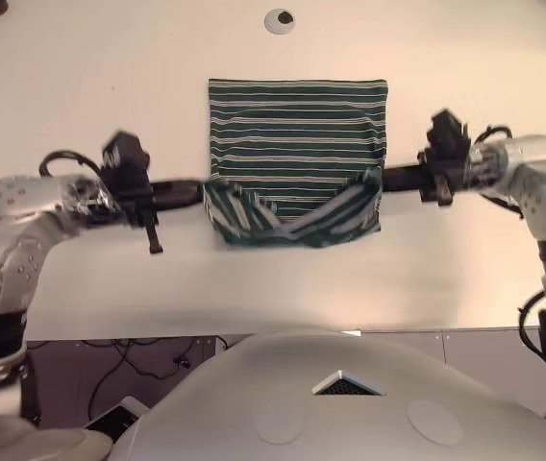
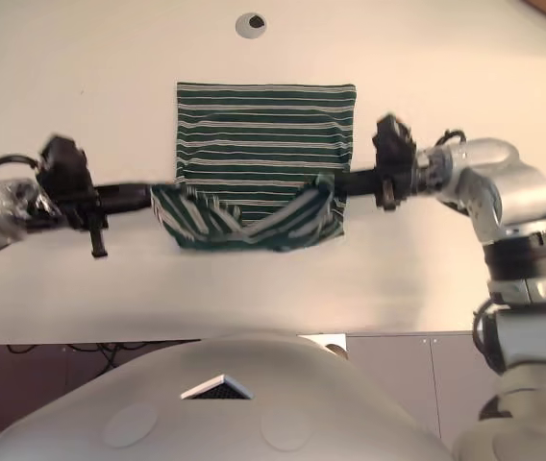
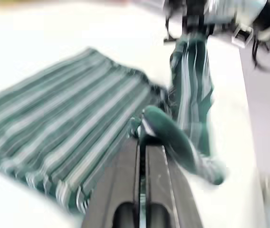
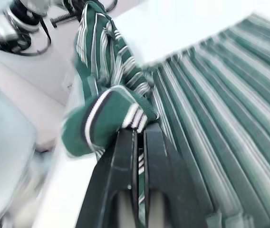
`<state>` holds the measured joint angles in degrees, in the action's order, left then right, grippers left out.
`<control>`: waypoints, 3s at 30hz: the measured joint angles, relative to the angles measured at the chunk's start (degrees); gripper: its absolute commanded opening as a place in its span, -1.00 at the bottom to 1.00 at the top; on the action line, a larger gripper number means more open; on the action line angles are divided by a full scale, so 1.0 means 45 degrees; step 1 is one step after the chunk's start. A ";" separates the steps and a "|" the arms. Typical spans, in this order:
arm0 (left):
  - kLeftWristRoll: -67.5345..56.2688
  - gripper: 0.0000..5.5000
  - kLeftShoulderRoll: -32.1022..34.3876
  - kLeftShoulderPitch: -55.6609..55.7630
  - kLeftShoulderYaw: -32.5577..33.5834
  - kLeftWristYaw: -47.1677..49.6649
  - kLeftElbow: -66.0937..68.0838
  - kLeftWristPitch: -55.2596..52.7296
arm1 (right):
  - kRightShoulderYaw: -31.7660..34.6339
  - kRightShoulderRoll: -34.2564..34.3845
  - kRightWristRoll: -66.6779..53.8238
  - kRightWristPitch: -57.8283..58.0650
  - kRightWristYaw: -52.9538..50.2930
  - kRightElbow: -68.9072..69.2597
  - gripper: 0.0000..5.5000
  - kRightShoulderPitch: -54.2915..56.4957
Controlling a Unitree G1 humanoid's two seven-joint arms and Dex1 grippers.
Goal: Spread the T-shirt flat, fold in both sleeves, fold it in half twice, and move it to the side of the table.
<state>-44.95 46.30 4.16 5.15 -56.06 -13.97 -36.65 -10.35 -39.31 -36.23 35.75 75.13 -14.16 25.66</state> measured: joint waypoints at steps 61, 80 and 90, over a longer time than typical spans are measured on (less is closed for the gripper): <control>1.2745 -1.00 -0.3842 0.5802 -0.5189 0.5620 0.9905 0.9355 | -0.2482 0.4143 0.8110 -0.5886 -0.2603 -0.1040 -0.90 0.0468; 1.3525 -0.55 0.2128 -0.4832 -0.2112 0.2590 0.0369 1.1128 | -0.2282 0.0650 0.8630 -0.9021 -0.2593 0.4566 -0.29 -0.5604; 1.3815 -0.55 0.1955 -0.3536 -0.2984 0.2289 0.0998 1.1716 | -0.3809 0.1727 1.0057 -1.0443 -0.4780 0.3882 -0.29 -0.5233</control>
<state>17.22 55.10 -11.75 -8.28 -45.76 -9.48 16.07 -27.49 -31.54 9.03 -11.24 53.62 3.31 2.11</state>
